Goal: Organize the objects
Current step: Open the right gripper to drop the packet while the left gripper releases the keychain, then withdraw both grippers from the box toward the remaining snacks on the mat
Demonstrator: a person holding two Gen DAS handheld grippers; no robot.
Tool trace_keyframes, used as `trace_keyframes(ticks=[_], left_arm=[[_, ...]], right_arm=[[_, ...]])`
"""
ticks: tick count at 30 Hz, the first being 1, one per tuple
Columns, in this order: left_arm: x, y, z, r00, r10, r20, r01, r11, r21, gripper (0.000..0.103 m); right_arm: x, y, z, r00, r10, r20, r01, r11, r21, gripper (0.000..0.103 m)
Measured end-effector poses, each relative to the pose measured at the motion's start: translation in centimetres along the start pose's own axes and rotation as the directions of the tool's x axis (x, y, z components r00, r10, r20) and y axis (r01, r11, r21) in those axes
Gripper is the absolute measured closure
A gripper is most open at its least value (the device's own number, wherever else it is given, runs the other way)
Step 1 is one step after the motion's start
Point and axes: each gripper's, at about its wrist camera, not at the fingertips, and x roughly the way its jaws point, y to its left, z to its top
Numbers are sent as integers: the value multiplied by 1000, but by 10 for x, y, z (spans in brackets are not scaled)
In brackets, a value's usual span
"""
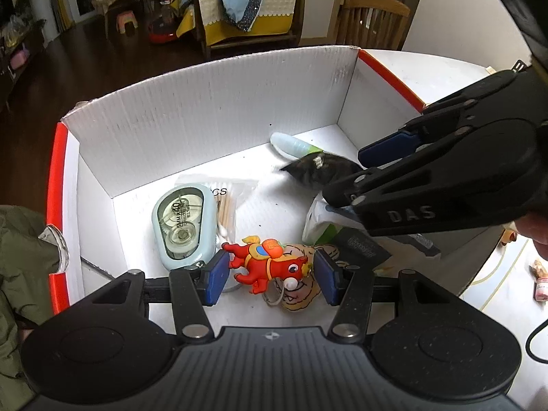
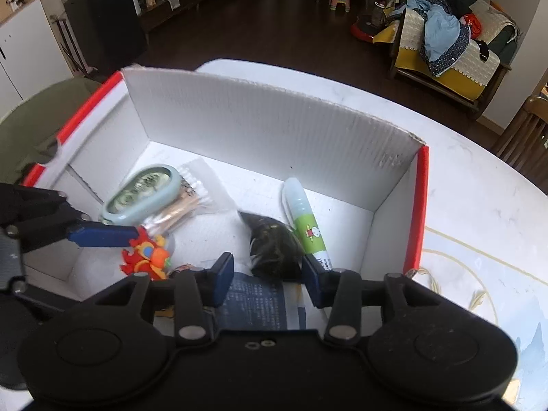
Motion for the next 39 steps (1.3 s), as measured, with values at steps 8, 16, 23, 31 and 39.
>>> trace_keyframes(ticks=[8, 16, 23, 31, 39], left_arm=[[-7, 2, 3, 999, -10, 42, 12, 999, -44, 40], [-29, -11, 5, 996, 13, 89, -10, 999, -30, 40], [-55, -28, 3, 991, 27, 132, -23, 999, -30, 40], [-93, -57, -4, 982, 24, 188, -18, 999, -36, 40], [-117, -95, -15, 975, 20, 221, -11, 999, -42, 30]], right_arm=[[-36, -4, -5, 997, 56, 62, -57, 998, 14, 46], [-78, -12, -20, 985, 105, 134, -110, 994, 28, 43], [-118, -21, -39, 969, 143, 200, -151, 988, 25, 38], [-157, -27, -67, 951, 171, 257, -169, 985, -28, 30], [-195, -43, -102, 933, 197, 300, -188, 980, -61, 14]])
